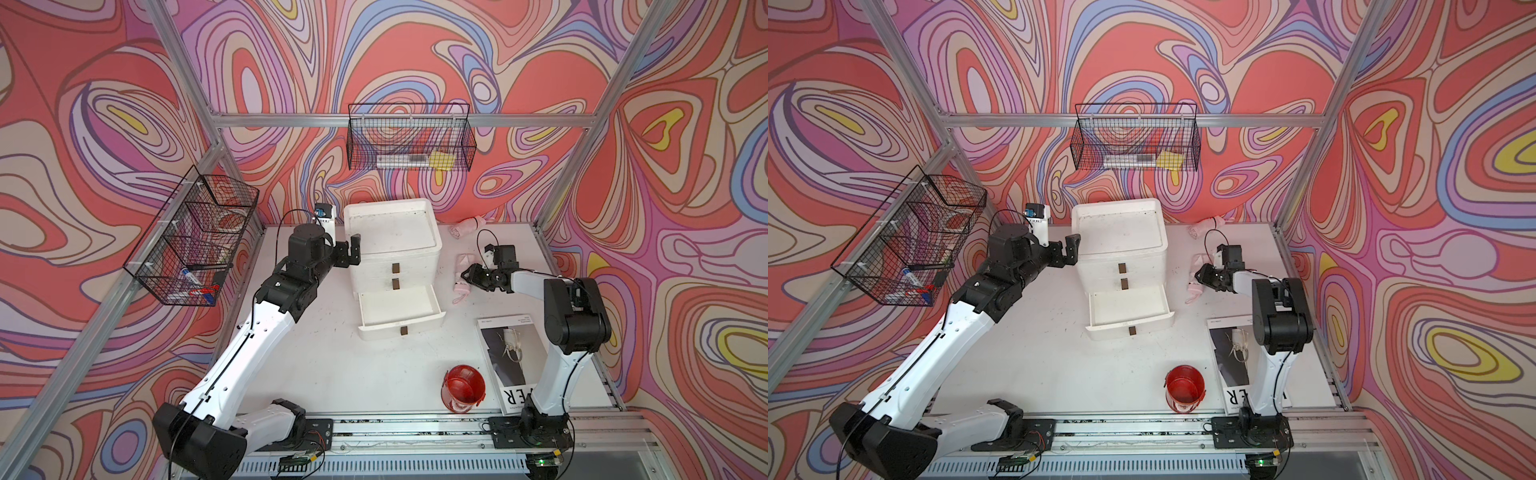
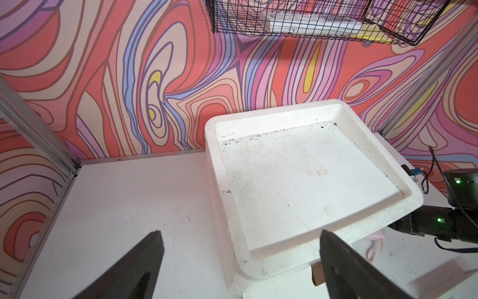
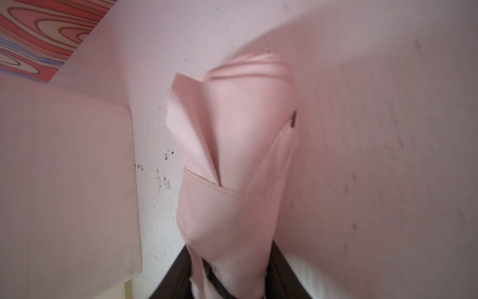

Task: Place the umbrella in the drawer by color
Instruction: Pick up the umbrella from the center of the board.

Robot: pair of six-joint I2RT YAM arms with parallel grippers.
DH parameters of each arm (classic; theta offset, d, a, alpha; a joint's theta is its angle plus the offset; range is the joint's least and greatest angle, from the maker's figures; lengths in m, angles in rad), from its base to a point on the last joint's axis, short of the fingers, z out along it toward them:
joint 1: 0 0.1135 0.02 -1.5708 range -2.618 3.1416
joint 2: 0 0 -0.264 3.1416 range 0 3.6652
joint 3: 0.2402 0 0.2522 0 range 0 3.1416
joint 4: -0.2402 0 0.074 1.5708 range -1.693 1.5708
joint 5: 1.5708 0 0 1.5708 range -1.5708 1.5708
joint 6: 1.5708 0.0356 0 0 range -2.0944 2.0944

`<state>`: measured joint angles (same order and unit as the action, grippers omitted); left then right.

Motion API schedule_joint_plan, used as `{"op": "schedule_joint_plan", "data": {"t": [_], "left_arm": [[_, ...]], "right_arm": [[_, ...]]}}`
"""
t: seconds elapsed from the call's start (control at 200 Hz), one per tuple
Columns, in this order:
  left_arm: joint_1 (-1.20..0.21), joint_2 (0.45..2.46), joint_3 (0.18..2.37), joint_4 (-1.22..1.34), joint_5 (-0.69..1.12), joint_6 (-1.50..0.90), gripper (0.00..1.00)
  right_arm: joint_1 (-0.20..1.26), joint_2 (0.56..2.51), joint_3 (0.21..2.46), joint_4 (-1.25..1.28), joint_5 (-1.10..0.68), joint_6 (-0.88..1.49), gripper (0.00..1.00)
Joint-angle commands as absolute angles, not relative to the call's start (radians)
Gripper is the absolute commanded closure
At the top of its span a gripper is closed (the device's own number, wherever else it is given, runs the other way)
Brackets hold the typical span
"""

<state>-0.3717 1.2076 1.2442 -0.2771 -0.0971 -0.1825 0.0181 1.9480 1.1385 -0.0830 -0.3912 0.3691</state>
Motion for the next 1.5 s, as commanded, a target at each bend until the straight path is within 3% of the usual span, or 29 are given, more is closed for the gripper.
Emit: {"op": "schedule_joint_plan", "data": {"t": [0.0,0.065,0.205,0.411,0.636,0.801,1.036,1.242,1.492], "left_arm": [[-0.38,1.213,1.264,-0.258,-0.109,-0.188,0.01],[-0.382,1.213,1.263,-0.258,-0.11,-0.189,0.01],[-0.383,1.208,1.261,-0.257,-0.114,-0.189,0.01],[-0.391,1.197,1.265,-0.252,-0.06,-0.181,0.01],[-0.407,1.187,1.276,-0.217,0.26,-0.092,0.02],[-0.41,1.183,1.296,-0.248,0.53,-0.003,0.02],[-0.415,1.21,1.348,-0.356,0.671,0.061,0.05],[-0.416,1.197,1.345,-0.362,0.828,0.085,0.06],[-0.429,1.211,1.347,-0.372,0.847,0.09,0.06]], "right_arm": [[0.02,1.89,1.121,-0.151,-0.355,0.338,0.74],[0.02,1.843,1.121,-0.171,-0.335,0.319,0.87],[0.02,1.708,1.102,-0.2,-0.276,0.288,0.94],[0.048,1.4,1.026,-0.193,-0.16,0.238,0.97],[0.303,1.116,1.066,-0.216,0.077,-0.029,1.0],[0.42,1.14,1.198,-0.33,-0.072,-0.196,1.0],[0.462,1.17,1.216,-0.343,-0.423,-0.317,1.0],[0.497,1.204,1.257,-0.402,-0.541,-0.347,1.0],[0.54,1.218,1.273,-0.437,-0.598,-0.39,1.0]]}}
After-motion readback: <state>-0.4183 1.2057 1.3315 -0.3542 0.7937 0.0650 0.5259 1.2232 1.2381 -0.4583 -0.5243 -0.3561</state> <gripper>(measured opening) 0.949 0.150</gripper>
